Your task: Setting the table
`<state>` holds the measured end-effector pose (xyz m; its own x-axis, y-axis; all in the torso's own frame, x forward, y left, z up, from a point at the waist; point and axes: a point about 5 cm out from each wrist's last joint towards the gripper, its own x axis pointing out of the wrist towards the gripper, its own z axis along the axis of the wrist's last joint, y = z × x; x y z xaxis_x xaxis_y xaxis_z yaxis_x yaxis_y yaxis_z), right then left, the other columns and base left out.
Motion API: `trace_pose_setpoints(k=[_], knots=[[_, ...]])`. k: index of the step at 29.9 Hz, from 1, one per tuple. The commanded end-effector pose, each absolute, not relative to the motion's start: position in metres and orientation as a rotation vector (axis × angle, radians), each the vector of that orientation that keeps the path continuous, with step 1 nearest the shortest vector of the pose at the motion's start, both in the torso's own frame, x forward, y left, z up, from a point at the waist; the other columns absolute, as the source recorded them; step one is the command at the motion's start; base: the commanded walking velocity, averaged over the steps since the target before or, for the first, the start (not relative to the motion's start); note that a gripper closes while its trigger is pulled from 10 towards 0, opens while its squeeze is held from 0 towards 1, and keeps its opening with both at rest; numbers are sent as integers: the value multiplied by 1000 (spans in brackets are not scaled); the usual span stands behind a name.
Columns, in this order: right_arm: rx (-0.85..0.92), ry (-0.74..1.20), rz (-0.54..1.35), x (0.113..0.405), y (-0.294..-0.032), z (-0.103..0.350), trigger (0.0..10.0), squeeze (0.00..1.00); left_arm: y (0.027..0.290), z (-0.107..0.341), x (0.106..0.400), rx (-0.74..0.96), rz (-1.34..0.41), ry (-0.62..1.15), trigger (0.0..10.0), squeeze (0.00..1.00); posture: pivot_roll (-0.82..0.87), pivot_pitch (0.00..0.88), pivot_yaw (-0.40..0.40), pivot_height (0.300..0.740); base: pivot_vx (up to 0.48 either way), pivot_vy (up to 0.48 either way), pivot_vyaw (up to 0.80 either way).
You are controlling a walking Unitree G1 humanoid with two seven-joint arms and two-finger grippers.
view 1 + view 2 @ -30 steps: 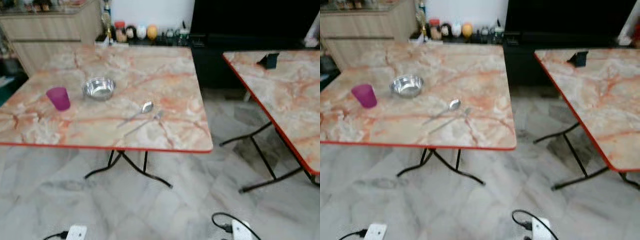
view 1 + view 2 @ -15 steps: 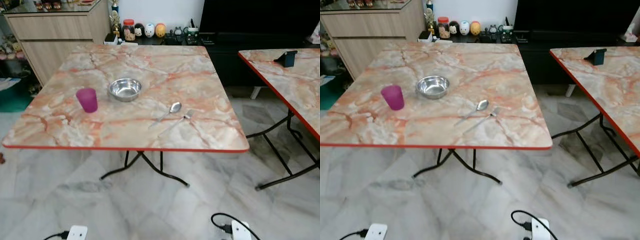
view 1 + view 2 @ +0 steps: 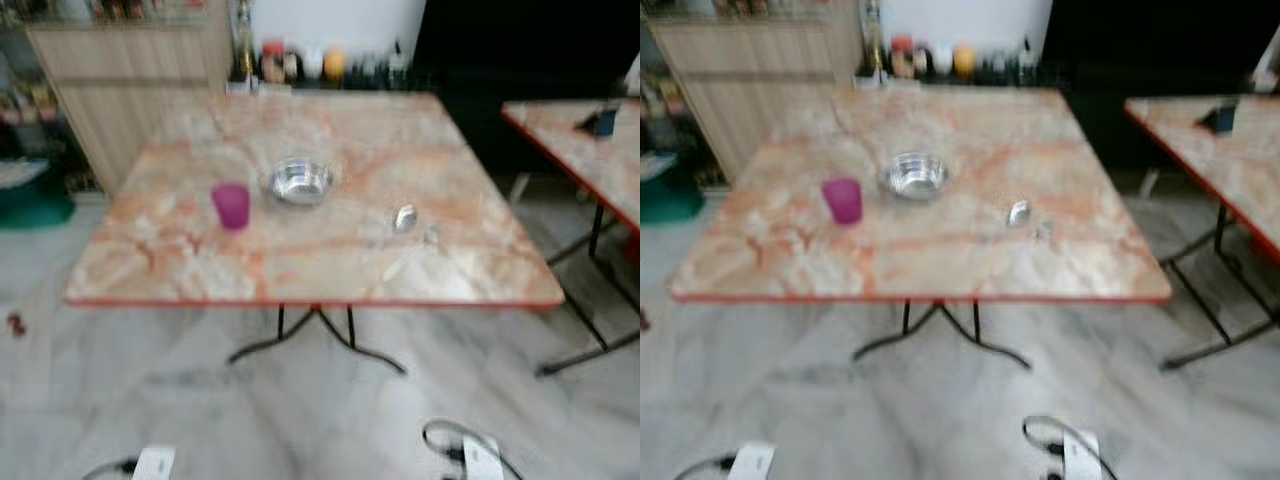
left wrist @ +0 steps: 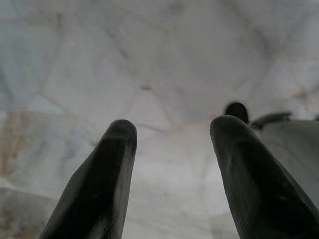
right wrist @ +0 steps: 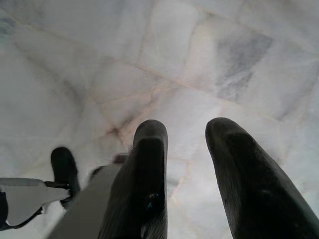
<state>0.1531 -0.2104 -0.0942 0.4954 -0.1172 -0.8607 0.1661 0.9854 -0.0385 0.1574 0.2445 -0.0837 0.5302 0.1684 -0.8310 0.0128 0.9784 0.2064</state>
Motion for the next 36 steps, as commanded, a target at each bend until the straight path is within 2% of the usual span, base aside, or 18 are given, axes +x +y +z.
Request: trace_pose_setpoints(k=[1, 6, 12, 21, 27, 36], knots=[[48, 1044, -190, 149, -217, -95, 10000, 0, 242, -86, 154, 189, 90, 1027, 10000, 0, 56, 0, -26, 740, 0, 360, 0], [55, 1039, -190, 150, -216, -94, 10000, 0, 241, -85, 157, 188, 90, 1020, 10000, 0, 56, 0, -25, 740, 0, 335, 0], [65, 1033, -193, 150, -216, -94, 10000, 0, 234, -83, 165, 177, 77, 997, 10000, 0, 61, 0, -28, 740, 0, 0, 0], [61, 1034, -190, 150, -216, -94, 10000, 0, 239, -84, 161, 164, 73, 1007, 10000, 0, 61, 0, -31, 740, 0, 0, 0], [51, 1034, -180, 151, -216, -94, 10000, 0, 239, -84, 161, 198, 8, 1020, 10000, 0, 79, 0, -40, 740, 0, 0, 0], [72, 1028, -195, 152, -216, -94, 10000, 0, 226, -81, 175, 161, -25, 994, 10000, 0, 64, 0, -31, 740, 0, 0, 0]])
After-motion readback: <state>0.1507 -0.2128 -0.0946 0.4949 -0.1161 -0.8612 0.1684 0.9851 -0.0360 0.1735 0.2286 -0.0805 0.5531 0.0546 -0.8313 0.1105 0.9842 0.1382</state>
